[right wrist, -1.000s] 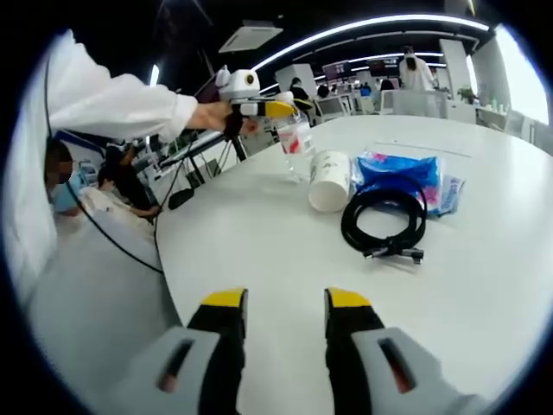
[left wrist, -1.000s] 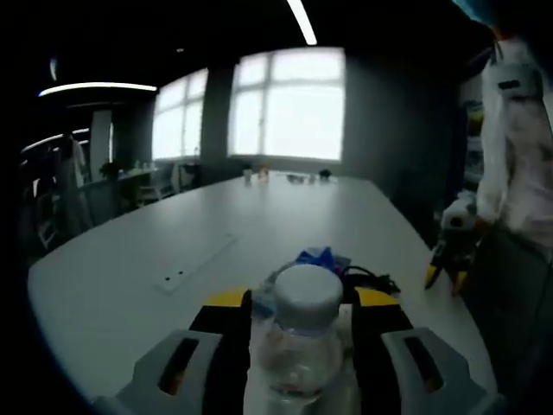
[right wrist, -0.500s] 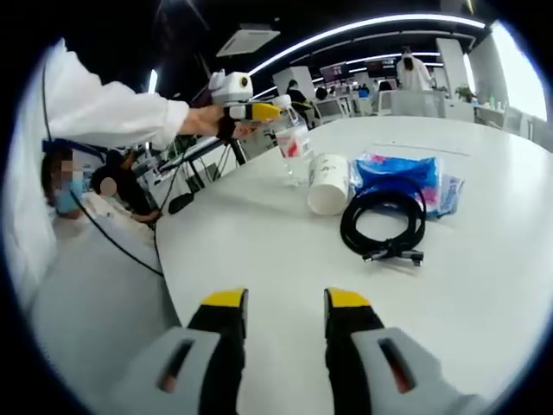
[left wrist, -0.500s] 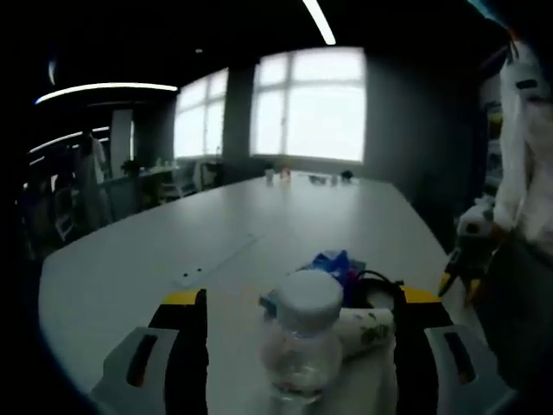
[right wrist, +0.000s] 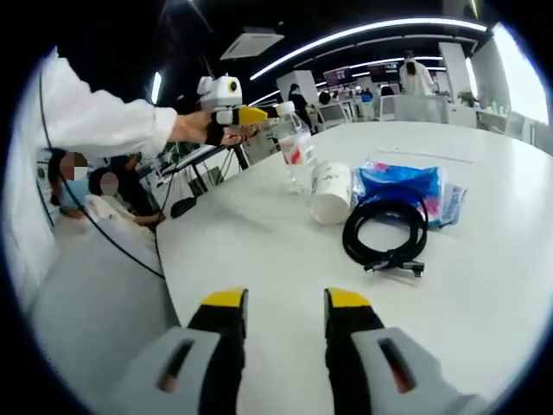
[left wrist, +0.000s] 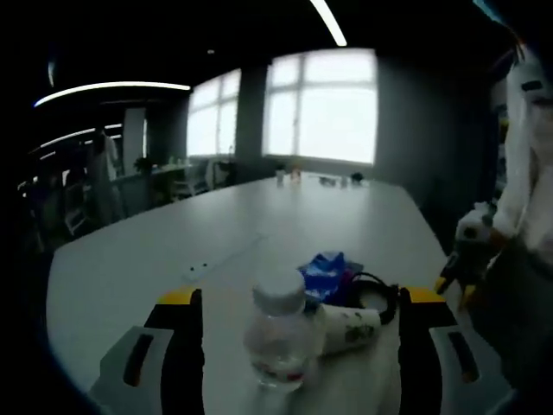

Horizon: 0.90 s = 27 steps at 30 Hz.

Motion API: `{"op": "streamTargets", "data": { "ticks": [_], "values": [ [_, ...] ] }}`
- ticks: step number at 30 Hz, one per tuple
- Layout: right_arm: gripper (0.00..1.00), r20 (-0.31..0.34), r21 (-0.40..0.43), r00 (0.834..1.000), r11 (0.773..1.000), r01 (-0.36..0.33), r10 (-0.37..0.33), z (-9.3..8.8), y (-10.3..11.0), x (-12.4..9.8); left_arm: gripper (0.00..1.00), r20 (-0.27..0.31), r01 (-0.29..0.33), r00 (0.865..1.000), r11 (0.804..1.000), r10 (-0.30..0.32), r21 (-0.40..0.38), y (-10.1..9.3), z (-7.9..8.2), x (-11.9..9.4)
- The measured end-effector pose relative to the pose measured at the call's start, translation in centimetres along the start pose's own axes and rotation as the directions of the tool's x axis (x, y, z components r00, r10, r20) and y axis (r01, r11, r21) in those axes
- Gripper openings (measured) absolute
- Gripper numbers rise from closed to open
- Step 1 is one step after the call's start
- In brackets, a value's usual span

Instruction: Arrange the tabletop items into an orderly group along one side of the table until the central work area is clear of visible clutter.

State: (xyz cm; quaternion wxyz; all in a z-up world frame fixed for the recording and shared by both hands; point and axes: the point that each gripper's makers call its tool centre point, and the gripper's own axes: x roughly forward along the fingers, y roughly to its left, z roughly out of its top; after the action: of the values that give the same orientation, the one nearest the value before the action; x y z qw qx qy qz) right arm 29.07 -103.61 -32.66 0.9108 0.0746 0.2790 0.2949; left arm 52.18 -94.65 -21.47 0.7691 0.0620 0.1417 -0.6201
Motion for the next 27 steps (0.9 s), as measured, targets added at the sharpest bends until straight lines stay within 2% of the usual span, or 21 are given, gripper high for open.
{"op": "streamTargets", "data": {
  "ticks": [7, 15, 27],
  "values": [
    [0.32, 0.012, -0.003, 1.0, 1.0, 0.002, -0.002, 0.3, -0.1, -0.4, 0.96, -0.018, -0.027, 0.999, 0.999, 0.027, -0.017, -1.5, -0.5, -1.2],
    [0.32, 0.011, 0.002, 1.0, 1.0, 0.003, -0.003, 0.2, -0.3, -0.7, 0.96, -0.015, -0.063, 0.998, 0.997, 0.062, -0.036, -3.1, -1.0, -2.5],
    [0.32, 0.029, 0.01, 1.0, 1.0, 0.007, -0.007, 0.3, -0.5, -1.1, 0.96, -0.022, -0.12, 0.993, 0.989, 0.118, -0.087, -6.0, -3.0, -4.4]
  ]
}}
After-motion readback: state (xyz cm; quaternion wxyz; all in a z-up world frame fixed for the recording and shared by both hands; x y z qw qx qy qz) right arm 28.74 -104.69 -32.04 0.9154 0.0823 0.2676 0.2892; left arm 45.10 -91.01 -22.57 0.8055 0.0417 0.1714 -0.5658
